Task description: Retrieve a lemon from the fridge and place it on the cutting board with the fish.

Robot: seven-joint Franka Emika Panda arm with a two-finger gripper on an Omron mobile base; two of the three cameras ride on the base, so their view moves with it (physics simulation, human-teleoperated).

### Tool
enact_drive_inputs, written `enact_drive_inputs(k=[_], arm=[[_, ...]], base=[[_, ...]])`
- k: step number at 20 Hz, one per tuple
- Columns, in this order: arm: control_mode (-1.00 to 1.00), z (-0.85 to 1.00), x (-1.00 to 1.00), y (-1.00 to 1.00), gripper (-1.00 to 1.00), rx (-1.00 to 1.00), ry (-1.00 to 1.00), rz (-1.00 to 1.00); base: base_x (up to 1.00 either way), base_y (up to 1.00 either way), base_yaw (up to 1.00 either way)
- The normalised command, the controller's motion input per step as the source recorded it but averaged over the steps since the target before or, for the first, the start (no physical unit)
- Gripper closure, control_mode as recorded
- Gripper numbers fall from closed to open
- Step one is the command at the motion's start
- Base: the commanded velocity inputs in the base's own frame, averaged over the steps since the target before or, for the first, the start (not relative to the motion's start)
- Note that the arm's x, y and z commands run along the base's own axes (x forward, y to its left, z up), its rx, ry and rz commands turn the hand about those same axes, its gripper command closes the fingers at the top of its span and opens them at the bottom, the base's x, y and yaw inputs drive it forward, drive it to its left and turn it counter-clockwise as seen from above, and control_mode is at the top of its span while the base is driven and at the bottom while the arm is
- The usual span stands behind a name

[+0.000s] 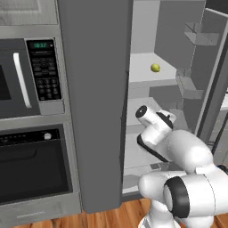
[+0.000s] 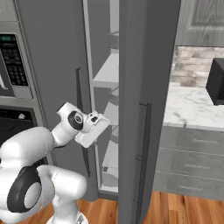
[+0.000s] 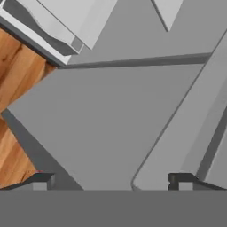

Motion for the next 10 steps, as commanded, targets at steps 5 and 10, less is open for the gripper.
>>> enact_drive_inputs(k=[5, 10], arm=[[-1.0, -0.26, 0.73, -0.48, -1.0, -0.01, 0.0, 0.0], [-1.0, -0.04, 0.69, -0.16, -1.0, 0.0, -0.01, 0.03]], base=[[0.0, 0.0, 0.0], [0.0, 0.0, 0.0]])
